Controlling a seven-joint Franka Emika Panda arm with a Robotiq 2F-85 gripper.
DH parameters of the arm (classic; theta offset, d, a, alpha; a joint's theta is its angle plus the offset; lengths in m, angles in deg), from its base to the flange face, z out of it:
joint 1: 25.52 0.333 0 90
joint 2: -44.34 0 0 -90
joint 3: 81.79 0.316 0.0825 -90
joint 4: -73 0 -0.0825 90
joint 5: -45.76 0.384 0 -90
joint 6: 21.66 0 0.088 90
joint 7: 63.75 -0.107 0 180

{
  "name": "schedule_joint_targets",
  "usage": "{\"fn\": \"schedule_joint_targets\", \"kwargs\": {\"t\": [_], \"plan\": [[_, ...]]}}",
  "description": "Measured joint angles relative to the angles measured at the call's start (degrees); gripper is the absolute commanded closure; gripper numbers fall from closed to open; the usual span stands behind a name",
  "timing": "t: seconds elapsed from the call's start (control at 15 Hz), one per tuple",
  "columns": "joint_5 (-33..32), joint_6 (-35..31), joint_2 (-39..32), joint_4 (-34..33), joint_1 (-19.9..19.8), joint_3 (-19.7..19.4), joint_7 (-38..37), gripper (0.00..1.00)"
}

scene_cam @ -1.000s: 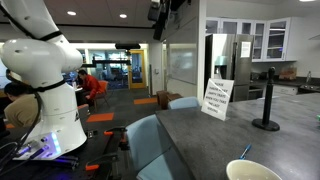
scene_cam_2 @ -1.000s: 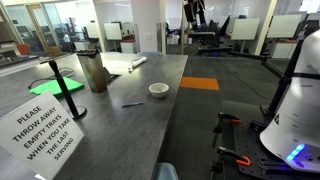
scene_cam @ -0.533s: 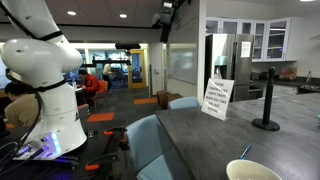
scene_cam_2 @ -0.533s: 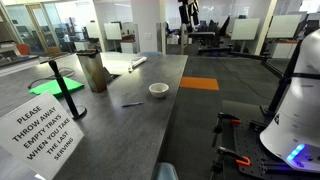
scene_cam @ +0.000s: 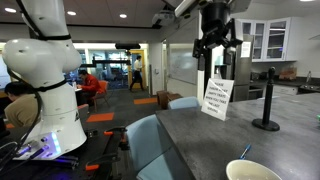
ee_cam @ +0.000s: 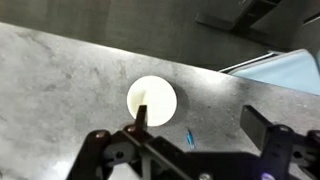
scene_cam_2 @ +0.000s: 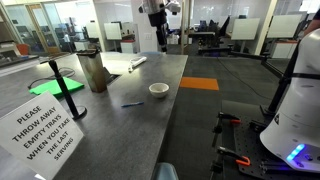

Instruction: Pick up the pen and put it in the bowl

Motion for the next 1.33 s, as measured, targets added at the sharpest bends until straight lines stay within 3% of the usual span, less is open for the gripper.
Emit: {"fn": "schedule_joint_targets", "kwargs": {"t": [0.27,0.47,0.87,1.33], "plan": [[4.5,-9.3,-7.6,-2.6,-0.2,0.6,11.8,0.00],[6.8,-11.9,-12.2,-4.1,-0.4,1.9,17.4,0.00],[6.9,-12.6,-18.7,-7.4,-0.6,2.9,17.8,0.00],[6.9,-12.6,-19.4,-8.3,-0.7,2.9,17.8,0.00]]}}
